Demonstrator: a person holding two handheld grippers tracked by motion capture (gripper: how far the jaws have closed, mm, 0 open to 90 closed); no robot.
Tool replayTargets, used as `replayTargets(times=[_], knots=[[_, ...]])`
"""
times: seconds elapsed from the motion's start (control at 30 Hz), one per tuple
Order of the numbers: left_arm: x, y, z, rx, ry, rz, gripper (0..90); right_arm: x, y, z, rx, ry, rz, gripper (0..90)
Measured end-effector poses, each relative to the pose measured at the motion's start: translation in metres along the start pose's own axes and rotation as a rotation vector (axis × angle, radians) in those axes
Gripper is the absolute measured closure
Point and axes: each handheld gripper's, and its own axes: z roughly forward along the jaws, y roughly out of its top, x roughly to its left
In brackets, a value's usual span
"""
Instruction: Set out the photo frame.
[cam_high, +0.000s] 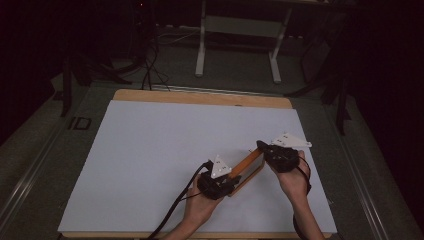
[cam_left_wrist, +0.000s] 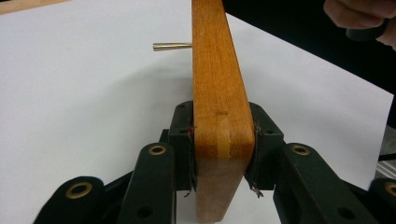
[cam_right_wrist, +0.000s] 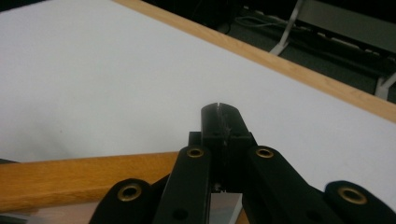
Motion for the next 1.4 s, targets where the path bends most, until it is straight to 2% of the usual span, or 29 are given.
replayTargets(times=[0.17,0.33,0.5,0.6,0.7,0.8,1.0,1.07,1.27,1.4], knots=[[0.000,-0.002,0.000,-0.011,-0.014,0.004,67.0,0.001,-0.004,0.002,0.010,0.003,0.002,90.0],[-0.002,-0.010,0.002,-0.008,-0.028,0.010,50.8,0.002,-0.009,0.004,0.024,0.008,-0.002,90.0],[-0.003,-0.016,0.005,0.000,-0.029,0.011,49.6,0.004,-0.017,0.008,0.027,0.012,0.007,90.0],[-0.003,-0.019,0.007,0.009,-0.041,0.006,54.7,0.003,-0.018,0.006,0.017,0.009,0.009,90.0],[-0.003,-0.020,0.011,0.026,-0.017,0.011,60.8,0.003,-0.017,0.002,0.005,0.007,0.005,90.0],[0.000,-0.022,0.012,0.033,-0.018,0.002,61.5,0.003,-0.015,-0.003,-0.009,0.008,0.001,90.0],[0.005,-0.031,0.024,0.079,-0.028,-0.023,59.9,0.005,-0.014,-0.007,-0.016,0.010,-0.009,90.0],[0.005,-0.033,0.027,0.087,-0.021,-0.014,60.2,0.005,-0.015,-0.008,-0.018,0.011,-0.006,90.0],[0.004,-0.033,0.032,0.056,-0.036,-0.008,62.2,0.004,-0.016,-0.011,-0.019,0.009,-0.011,90.0],[0.004,-0.034,0.033,0.047,-0.025,0.015,65.8,0.002,-0.017,-0.013,-0.024,0.008,-0.008,90.0]])
